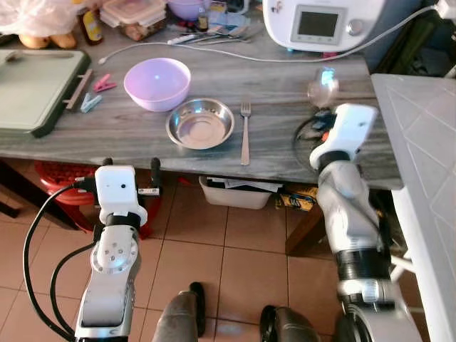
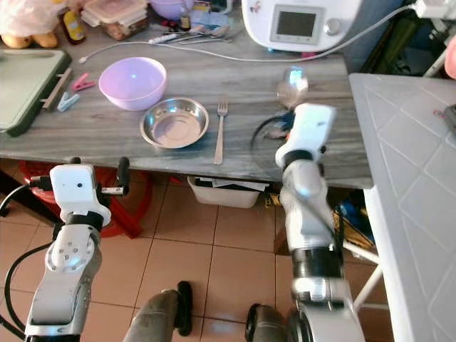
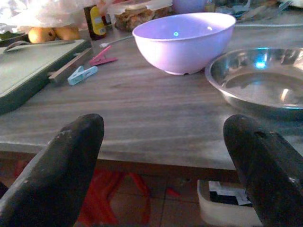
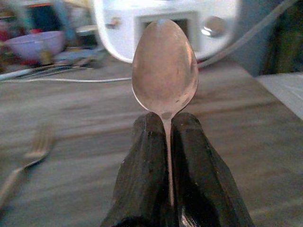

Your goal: Setting the table

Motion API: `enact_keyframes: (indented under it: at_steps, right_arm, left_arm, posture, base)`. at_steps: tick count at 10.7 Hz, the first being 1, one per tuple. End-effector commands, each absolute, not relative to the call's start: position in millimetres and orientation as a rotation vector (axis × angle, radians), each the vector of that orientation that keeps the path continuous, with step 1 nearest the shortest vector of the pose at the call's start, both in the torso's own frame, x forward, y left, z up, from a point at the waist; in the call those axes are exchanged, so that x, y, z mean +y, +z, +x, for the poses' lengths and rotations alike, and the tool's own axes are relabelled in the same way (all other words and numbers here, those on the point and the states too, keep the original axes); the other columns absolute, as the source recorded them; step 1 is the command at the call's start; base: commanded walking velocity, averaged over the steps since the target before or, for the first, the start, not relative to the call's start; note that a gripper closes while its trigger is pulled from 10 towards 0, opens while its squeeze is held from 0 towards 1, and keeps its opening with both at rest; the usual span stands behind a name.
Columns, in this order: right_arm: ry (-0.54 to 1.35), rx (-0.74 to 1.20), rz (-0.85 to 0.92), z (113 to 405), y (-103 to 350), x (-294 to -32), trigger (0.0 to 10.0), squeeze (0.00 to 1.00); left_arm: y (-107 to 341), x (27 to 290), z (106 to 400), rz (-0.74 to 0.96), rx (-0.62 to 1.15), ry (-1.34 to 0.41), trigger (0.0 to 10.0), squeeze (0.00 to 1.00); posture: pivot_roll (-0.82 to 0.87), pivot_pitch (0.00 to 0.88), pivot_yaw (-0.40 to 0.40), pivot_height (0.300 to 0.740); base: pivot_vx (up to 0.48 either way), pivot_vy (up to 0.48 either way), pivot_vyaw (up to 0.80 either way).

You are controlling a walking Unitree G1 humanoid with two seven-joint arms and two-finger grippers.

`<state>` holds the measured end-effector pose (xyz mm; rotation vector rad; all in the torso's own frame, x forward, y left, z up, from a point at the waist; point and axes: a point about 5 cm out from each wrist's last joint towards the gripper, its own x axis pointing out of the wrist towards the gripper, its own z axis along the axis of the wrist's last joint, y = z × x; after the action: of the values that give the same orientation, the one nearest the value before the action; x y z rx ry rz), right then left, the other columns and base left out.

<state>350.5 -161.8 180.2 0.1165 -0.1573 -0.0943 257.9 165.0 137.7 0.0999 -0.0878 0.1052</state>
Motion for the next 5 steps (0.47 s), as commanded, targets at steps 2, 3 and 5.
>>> enact_keyframes:
  at_steps: [2,3,5]
  right_arm:
    - [-0.14,-0.079,0.252,357.7,172.8,-156.2,10.0,0.0]
    - [-0.124,-0.065,0.285,361.6,173.2,-146.5,10.0,0.0]
    - [-0.084,-0.017,0.319,368.5,172.6,-125.6,10.0,0.0]
  left_arm:
    - [139.9,168.9,252.9,0.109,-0.082,0.103,10.0,0.0]
    - [140.7,169.1,251.6,0.109,-0.082,0.099,10.0,0.0]
    - [142.1,170.4,249.6,0.111,-0.077,0.095,10.0,0.0]
  posture:
    - [0.08,0.257,0.051,0.74]
    - [0.08,0.266,0.053,0.74]
    - [0.1,0.28,0.054,0.74]
  base:
    - [0.0,0.0,0.0]
    - [0.0,0.0,0.0]
    - [0.0,0.0,0.0]
